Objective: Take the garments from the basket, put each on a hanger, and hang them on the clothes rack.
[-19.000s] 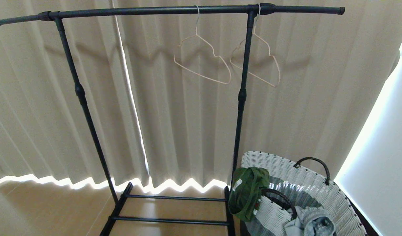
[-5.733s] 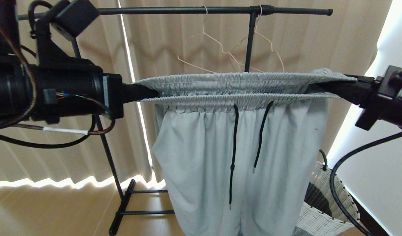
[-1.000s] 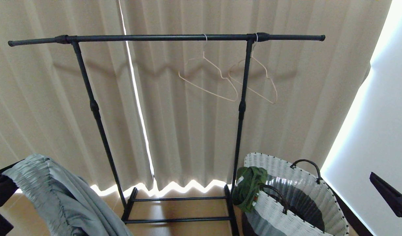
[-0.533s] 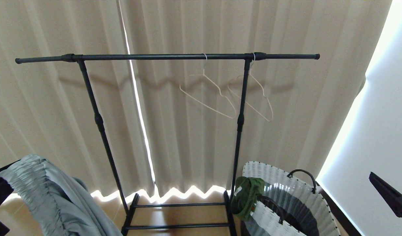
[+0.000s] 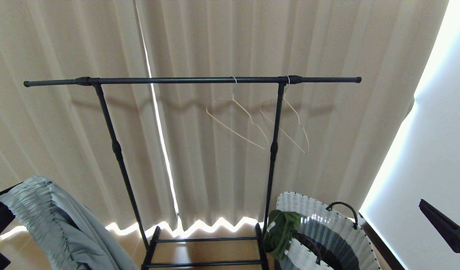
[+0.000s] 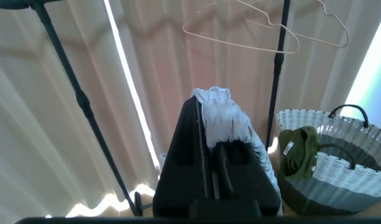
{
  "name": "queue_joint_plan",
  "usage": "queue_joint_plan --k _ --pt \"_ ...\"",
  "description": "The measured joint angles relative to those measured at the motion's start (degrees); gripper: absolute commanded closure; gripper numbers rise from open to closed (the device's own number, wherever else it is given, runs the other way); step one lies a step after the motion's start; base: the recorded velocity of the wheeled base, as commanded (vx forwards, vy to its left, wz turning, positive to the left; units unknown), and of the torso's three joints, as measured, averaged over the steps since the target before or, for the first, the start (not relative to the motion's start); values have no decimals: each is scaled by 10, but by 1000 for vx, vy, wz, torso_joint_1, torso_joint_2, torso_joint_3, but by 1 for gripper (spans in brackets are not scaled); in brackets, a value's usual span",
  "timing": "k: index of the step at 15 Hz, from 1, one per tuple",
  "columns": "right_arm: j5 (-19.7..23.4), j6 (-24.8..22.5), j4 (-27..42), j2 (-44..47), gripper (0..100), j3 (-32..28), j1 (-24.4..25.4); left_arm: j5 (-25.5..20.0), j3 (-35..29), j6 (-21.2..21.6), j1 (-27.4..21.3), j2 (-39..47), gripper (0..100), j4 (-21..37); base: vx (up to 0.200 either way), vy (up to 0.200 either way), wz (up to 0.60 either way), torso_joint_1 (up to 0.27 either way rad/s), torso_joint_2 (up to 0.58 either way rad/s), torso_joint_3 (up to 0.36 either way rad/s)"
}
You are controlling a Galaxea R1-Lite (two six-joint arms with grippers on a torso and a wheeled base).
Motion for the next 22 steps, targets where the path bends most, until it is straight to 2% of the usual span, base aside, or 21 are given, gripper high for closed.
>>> queue_joint_plan --k 7,11,16,18,22 --pt "5 0 1 -2 0 -3 0 0 2 0 0 0 100 0 200 0 0 9 -5 -1" --pt "45 0 2 0 0 -2 0 0 3 1 0 1 100 0 200 0 0 4 -1 5" --pt "56 1 3 6 0 0 0 -1 7 1 0 2 100 0 200 0 0 3 3 1" --pt "61 16 9 9 0 2 0 -1 13 1 0 2 100 0 200 0 0 -2 5 0" --pt "86 30 51 48 0 -46 0 0 33 4 -1 0 100 0 0 0 0 0 0 0"
